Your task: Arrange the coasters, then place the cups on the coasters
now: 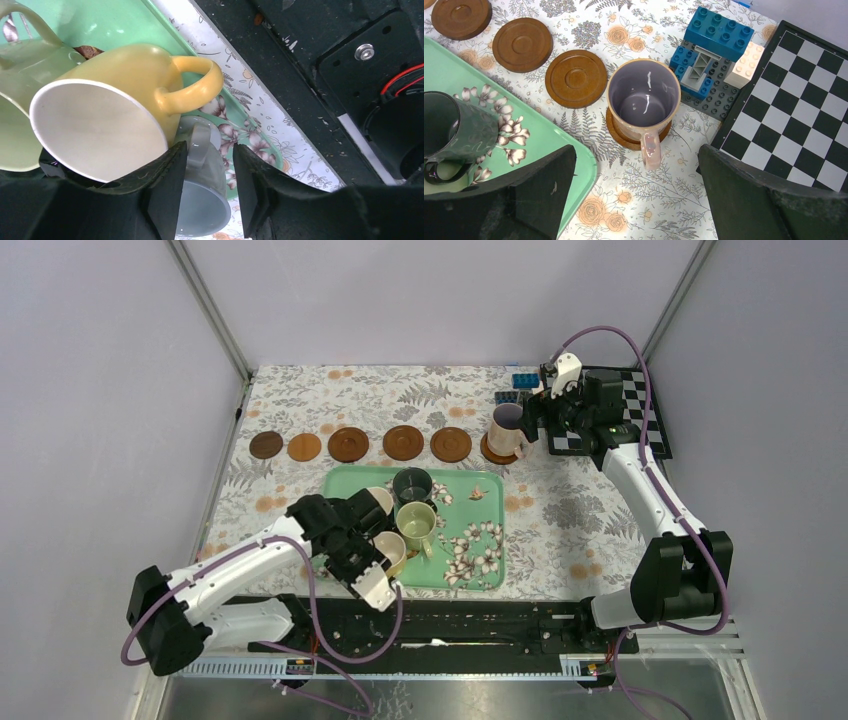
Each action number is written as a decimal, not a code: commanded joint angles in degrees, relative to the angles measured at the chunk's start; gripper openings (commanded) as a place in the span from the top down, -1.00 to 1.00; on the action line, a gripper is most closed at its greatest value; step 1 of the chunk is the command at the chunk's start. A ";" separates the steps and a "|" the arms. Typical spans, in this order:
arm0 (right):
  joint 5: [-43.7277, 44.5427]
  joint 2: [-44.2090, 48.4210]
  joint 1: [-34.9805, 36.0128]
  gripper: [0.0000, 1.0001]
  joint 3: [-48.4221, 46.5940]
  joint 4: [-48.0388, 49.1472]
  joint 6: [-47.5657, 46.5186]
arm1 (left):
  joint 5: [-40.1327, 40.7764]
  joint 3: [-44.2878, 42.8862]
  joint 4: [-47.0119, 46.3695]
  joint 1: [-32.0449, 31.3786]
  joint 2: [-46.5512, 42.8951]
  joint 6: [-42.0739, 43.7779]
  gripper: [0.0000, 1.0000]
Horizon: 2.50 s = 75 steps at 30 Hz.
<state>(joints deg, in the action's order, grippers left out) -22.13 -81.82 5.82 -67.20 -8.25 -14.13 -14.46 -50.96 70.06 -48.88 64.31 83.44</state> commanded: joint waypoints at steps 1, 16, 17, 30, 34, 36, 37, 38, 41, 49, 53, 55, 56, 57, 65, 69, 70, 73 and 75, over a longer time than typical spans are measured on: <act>-0.87 -0.35 -0.15 -0.99 -0.92 0.90 -0.08 | 0.15 1.10 -1.59 0.10 -2.92 3.03 0.09; -0.90 -0.28 -0.19 -0.99 -0.83 0.70 0.00 | 2.28 5.82 -6.17 0.18 -3.56 6.29 0.08; -0.83 -0.30 -0.20 -0.99 -0.78 0.65 -0.06 | 2.28 6.19 -6.39 0.21 -3.58 6.34 0.08; -0.85 -0.48 -0.20 -0.99 -0.82 0.68 -0.11 | 3.62 8.68 -9.00 0.29 -3.68 7.56 0.23; -1.07 -0.45 -0.20 -0.99 -0.80 0.69 -0.03 | 3.97 8.56 -8.97 0.32 -3.63 7.66 0.36; -1.15 -0.51 -0.17 -0.99 -0.75 0.64 -0.09 | 3.96 8.27 -8.42 0.37 -3.30 7.62 0.46; -1.16 -0.57 -0.20 -0.99 -0.74 0.76 -0.03 | 3.92 8.13 -8.04 0.39 -3.12 7.57 0.51; -1.16 -0.58 -0.18 -0.99 -0.81 0.76 -0.09 | 3.98 7.93 -7.87 0.41 -2.95 7.58 0.56; -1.25 -0.70 -0.16 -0.99 -0.85 0.80 -0.11 | 3.82 7.19 -6.93 0.37 -2.75 7.44 0.69; -1.25 -1.19 -0.21 -0.99 -1.24 0.75 -0.21 | 3.61 3.71 -2.57 0.37 -2.49 6.97 0.90; -1.51 -1.71 -0.18 -0.99 -1.44 0.90 0.06 | 4.35 1.26 -0.10 0.37 -1.86 6.19 1.00; -1.65 -1.92 -0.20 -0.99 -1.56 0.90 0.22 | 4.76 -0.09 1.16 0.37 -1.31 5.72 1.00; -1.75 -2.10 -0.18 -0.99 -1.62 0.93 0.26 | 5.18 -0.71 1.62 0.43 -1.18 5.42 1.00; -1.76 -2.23 -0.20 -0.99 -1.70 0.88 0.32 | 5.63 -1.35 2.19 0.38 -1.06 5.20 1.00; -2.09 -2.88 -0.20 -0.99 -2.24 0.99 0.67 | 9.31 -4.34 6.47 0.84 -0.85 3.84 1.00; -2.36 -3.38 -0.20 -0.99 -2.53 1.11 1.00 | 11.41 -6.34 8.87 1.92 -0.32 4.37 1.00; -2.36 -3.47 -0.16 -0.99 -2.64 1.11 1.00 | 11.49 -7.16 9.62 2.69 0.02 4.43 1.00; -2.36 -3.79 -0.20 -0.99 -2.74 1.11 1.00 | 12.31 -9.21 11.60 5.79 1.64 5.44 1.00; -2.36 -4.11 -0.20 -0.99 -2.90 1.11 1.00 | 13.23 -9.85 11.69 9.16 2.52 7.23 1.00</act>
<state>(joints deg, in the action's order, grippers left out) -23.55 -85.34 5.82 -67.33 -8.29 -13.69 -4.86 -56.97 78.76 -44.34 65.65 87.26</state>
